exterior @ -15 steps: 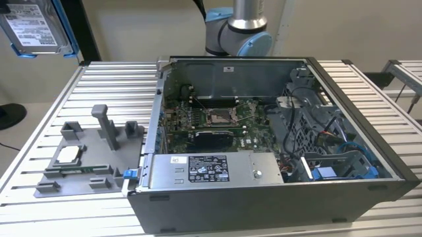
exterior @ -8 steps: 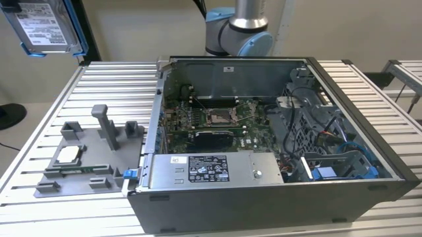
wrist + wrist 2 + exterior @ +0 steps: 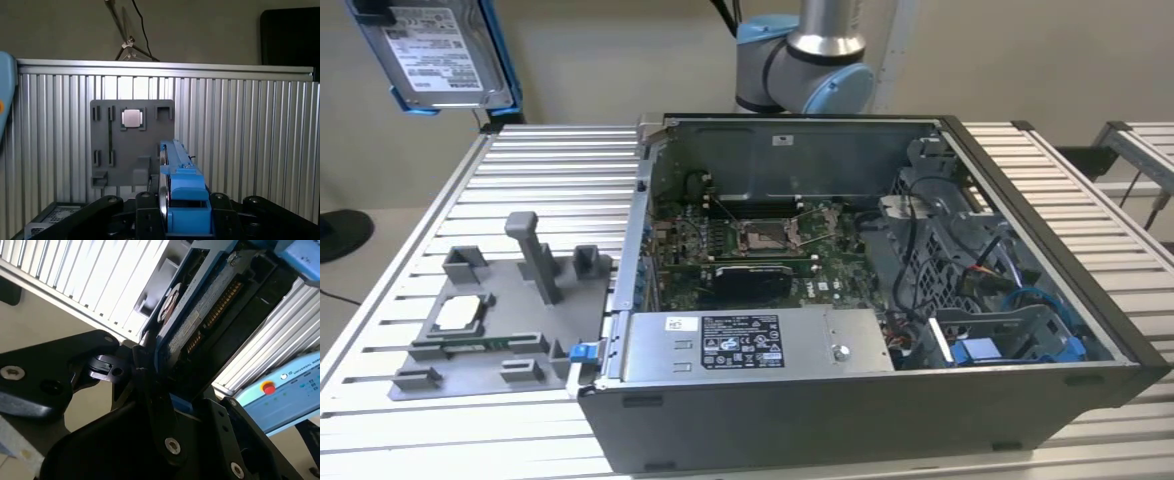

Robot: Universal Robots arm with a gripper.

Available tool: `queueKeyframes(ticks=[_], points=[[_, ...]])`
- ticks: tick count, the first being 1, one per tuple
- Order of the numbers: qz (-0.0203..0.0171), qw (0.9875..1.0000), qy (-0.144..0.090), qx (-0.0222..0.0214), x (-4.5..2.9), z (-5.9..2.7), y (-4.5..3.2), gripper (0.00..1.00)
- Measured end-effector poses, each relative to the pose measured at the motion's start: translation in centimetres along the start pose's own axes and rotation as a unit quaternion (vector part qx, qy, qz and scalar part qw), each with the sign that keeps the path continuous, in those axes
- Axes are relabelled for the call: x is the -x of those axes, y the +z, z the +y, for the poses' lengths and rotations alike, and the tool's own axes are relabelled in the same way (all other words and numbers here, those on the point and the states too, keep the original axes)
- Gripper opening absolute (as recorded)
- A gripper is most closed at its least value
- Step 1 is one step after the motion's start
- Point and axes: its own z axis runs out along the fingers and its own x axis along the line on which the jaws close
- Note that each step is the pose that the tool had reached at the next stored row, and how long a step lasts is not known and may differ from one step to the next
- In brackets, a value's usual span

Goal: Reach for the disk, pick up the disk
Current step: 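Pick up the disk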

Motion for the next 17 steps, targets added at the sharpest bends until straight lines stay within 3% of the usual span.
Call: queueKeyframes(ticks=[17], points=[[0.0001,1.0000,0.000,0.0001,0.00,-1.80,-0.05,0.00]])
